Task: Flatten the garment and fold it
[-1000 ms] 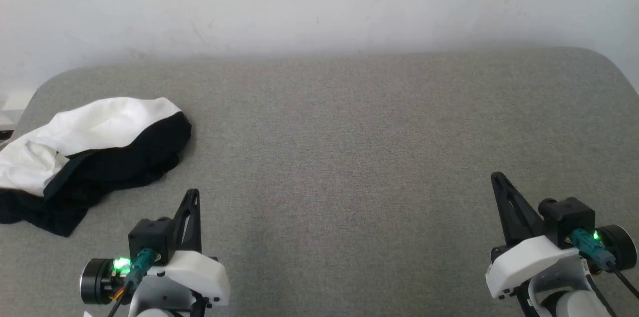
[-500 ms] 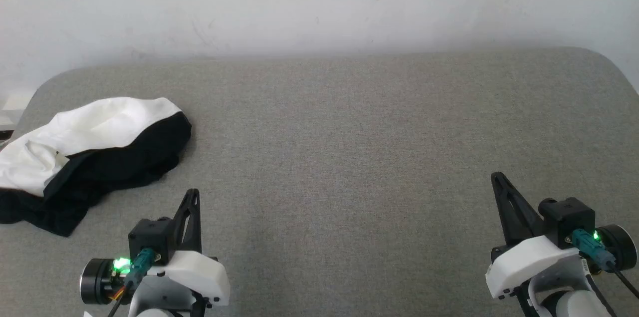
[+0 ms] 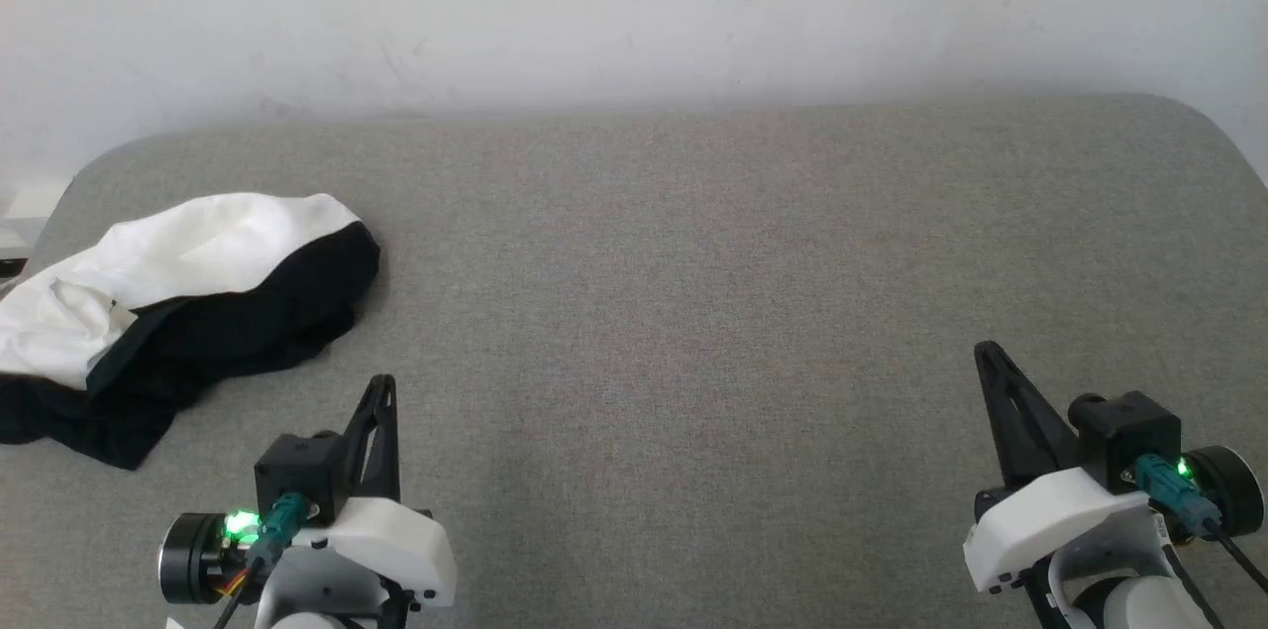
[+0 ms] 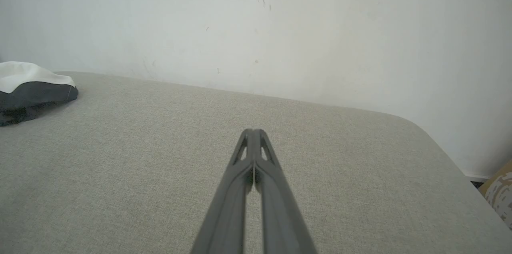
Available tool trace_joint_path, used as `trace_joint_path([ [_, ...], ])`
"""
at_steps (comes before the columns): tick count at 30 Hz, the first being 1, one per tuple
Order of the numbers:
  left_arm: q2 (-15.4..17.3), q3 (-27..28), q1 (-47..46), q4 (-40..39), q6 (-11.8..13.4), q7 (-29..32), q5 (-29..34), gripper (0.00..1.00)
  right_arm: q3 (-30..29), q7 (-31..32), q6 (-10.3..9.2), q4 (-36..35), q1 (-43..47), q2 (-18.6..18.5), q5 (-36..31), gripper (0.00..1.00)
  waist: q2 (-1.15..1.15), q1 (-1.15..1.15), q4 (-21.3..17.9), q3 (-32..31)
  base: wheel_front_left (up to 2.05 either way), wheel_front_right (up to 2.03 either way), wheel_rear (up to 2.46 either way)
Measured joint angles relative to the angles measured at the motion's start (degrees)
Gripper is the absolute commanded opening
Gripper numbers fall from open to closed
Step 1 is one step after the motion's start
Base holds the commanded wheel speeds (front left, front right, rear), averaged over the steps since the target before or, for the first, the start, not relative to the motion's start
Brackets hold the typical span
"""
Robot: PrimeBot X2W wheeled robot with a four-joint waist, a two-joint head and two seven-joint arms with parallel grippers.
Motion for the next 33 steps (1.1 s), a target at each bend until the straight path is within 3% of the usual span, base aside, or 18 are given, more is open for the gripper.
trace_joint_path([
  [3, 0.00, 0.00, 0.00, 0.00, 0.00, 0.00, 0.00, 0.00, 0.00, 0.00, 0.00, 0.00, 0.00, 0.00, 0.00, 0.00, 0.00, 0.00, 0.00, 0.00, 0.00, 0.00, 0.00],
  [4, 0.02, -0.03, 0.01, 0.02, 0.02, 0.00, -0.01, 1.00, 0.00, 0.00, 0.00, 0.04, -0.01, -0.01, 0.01, 1.00, 0.00, 0.00, 0.00, 0.00, 0.00, 0.00, 0.00],
  [33, 0.03, 0.07, 0.58, -1.58, 0.11, -2.57, -2.87, 1.00, -2.54, -2.61, 0.00, 0.35, 0.01, -0.03, 3.89, 1.00, 0.00, 0.00, 0.14, 0.29, 0.00, 0.00, 0.00],
])
